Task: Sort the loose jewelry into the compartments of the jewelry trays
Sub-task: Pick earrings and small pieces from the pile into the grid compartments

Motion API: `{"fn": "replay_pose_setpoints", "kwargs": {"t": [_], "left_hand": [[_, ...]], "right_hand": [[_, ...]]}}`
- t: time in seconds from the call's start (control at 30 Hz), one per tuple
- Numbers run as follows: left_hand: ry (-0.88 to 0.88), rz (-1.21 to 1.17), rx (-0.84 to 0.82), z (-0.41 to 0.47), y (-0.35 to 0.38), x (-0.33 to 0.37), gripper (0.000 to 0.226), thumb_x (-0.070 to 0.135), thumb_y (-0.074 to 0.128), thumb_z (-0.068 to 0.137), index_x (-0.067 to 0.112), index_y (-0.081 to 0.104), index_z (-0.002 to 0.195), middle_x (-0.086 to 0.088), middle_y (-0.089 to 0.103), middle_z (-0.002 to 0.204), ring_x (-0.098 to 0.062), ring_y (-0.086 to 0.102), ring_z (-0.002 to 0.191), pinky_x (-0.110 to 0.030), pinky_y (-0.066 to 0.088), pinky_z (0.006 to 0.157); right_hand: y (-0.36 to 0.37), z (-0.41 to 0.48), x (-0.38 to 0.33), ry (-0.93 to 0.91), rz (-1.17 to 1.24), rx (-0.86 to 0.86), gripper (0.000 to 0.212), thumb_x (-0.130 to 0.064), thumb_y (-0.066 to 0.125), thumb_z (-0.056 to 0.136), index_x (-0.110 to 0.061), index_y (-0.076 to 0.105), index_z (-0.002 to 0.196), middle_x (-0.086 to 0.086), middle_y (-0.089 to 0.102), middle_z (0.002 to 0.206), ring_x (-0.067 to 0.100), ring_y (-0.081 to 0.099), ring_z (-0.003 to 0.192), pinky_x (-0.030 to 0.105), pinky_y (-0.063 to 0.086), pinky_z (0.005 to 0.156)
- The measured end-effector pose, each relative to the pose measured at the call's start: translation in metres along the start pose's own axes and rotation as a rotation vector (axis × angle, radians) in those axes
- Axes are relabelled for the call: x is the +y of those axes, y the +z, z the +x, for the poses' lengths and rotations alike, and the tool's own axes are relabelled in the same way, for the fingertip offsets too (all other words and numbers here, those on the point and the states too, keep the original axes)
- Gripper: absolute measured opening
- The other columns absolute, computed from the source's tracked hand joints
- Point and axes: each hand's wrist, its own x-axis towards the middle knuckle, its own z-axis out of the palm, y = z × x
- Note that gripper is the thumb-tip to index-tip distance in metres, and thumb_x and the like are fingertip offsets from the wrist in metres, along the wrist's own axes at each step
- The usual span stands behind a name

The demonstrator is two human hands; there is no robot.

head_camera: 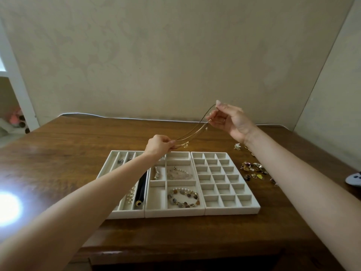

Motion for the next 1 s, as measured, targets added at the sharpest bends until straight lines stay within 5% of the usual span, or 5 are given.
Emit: {"fn": "replay_pose_setpoints", "kwargs": {"t": [0.17,0.37,0.6,0.87,1.0], "left_hand": [[-0.01,0.064,-0.181,-0.005,-0.002,0.002,0.007,0.014,0.06,0.086,0.012,0.065,0.091,-0.01,0.068,0.104,-0.016,0.058,0.087,-0.026,0.046,0.074],[0.285,-0.255,-0.212,-0.014,-0.012,0.027,0.063,0.003,0.066,0.08,0.012,0.036,0.135,-0.002,0.048,0.132,-0.012,0.045,0.12,-0.018,0.042,0.087],[0.335,-0.237,-0.047,-0.008,-0.04,0.045,0.018,0.021,0.056,0.092,0.009,0.069,0.092,-0.002,0.058,0.072,-0.01,0.05,0.068,-0.019,0.042,0.068],[0.307,-0.545,0.022,-0.01,-0.058,0.035,0.026,0.02,0.046,0.097,0.009,0.063,0.08,-0.005,0.06,0.072,-0.006,0.056,0.063,-0.016,0.046,0.063],[0.247,-0.561,-0.032,-0.012,-0.062,0.028,0.02,0.024,0.054,0.093,0.008,0.06,0.102,-0.007,0.068,0.1,-0.01,0.066,0.085,-0.021,0.051,0.076]], "right_hand": [[0.025,0.016,-0.002,-0.066,-0.305,0.012,0.01,-0.023,0.064,0.086,-0.014,0.06,0.087,-0.004,0.054,0.059,0.012,0.053,0.053,0.02,0.043,0.043],[0.061,0.025,-0.005,-0.088,-0.788,-0.115,0.011,-0.017,0.068,0.083,-0.007,0.066,0.087,0.001,0.052,0.06,0.005,0.044,0.045,0.015,0.036,0.042],[0.072,0.034,-0.009,-0.103,-0.898,-0.165,0.013,-0.013,0.07,0.083,-0.006,0.068,0.093,-0.003,0.059,0.067,0.001,0.05,0.052,0.015,0.041,0.049],[0.075,0.042,-0.007,-0.041,-0.954,-0.208,0.018,-0.003,0.069,0.081,-0.003,0.07,0.099,0.009,0.065,0.088,0.011,0.057,0.075,0.02,0.047,0.067],[0.088,0.046,-0.008,-0.116,-0.846,-0.238,0.025,0.01,0.063,0.079,-0.008,0.068,0.095,0.004,0.065,0.088,0.013,0.061,0.085,0.022,0.053,0.079]]}}
